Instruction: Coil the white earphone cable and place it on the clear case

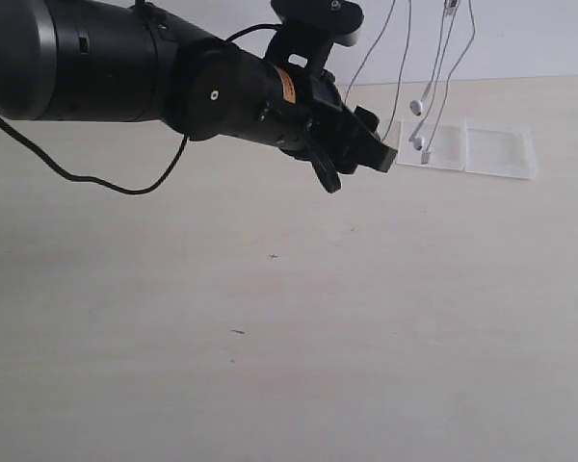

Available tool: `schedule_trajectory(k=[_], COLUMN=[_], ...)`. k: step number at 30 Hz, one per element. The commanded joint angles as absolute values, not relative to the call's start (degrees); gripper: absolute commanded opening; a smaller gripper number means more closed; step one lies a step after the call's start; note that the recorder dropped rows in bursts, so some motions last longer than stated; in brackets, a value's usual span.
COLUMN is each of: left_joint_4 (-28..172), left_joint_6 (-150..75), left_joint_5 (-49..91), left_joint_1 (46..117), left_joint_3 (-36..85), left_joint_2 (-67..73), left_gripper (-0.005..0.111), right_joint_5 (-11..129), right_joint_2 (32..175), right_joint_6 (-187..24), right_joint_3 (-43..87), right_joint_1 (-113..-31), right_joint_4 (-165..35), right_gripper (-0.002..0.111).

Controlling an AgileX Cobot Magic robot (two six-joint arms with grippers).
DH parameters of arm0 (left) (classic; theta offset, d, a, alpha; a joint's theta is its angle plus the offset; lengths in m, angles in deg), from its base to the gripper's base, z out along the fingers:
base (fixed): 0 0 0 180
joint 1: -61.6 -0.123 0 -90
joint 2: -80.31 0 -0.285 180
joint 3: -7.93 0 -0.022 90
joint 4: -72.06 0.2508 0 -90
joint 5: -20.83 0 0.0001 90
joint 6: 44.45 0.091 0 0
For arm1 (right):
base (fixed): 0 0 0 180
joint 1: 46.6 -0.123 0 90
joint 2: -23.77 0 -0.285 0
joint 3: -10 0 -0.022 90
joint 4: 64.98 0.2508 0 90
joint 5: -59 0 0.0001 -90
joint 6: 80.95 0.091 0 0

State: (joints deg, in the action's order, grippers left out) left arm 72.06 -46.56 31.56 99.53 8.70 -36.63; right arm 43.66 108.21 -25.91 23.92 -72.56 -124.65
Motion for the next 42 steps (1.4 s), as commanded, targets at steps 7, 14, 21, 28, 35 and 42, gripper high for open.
schedule_trajectory(k=[7, 14, 21, 28, 35, 42], left_joint_4=[73.14, 75.34, 75.34, 75.93, 73.71, 67.73], left_joint_6=[-41.78, -41.43, -41.95, -37.18, -37.28, -47.52], left_joint_5=[32.74, 32.23, 30.81, 32.67, 32.88, 26.22], left_joint_1=[98.79, 97.32, 97.07, 96.96, 96.96, 96.68], left_joint_3=[8.96, 8.96, 8.96, 8.96, 8.96, 8.96], left_joint_2=[-35.06, -32.32, -32.22, -32.22, -32.22, -32.22], left_gripper=[0.062, 0.062, 0.062, 0.062, 0.062, 0.062], right_joint_5=[41.12, 40.86, 40.86, 40.86, 41.11, 40.17], right_joint_2=[107.74, 107.74, 107.74, 107.74, 108.49, 111.24], right_joint_6=[-30.34, -32.99, -33.55, -38.62, -38.92, -38.92], right_joint_3=[23.30, 23.30, 23.30, 23.30, 23.30, 23.30], right_joint_1=[-72.63, -72.63, -72.63, -72.63, -72.63, -72.63], right_joint_4=[-125.00, -124.76, -124.14, -119.45, -120.45, -120.32], right_gripper=[0.000, 0.000, 0.000, 0.000, 0.000, 0.000])
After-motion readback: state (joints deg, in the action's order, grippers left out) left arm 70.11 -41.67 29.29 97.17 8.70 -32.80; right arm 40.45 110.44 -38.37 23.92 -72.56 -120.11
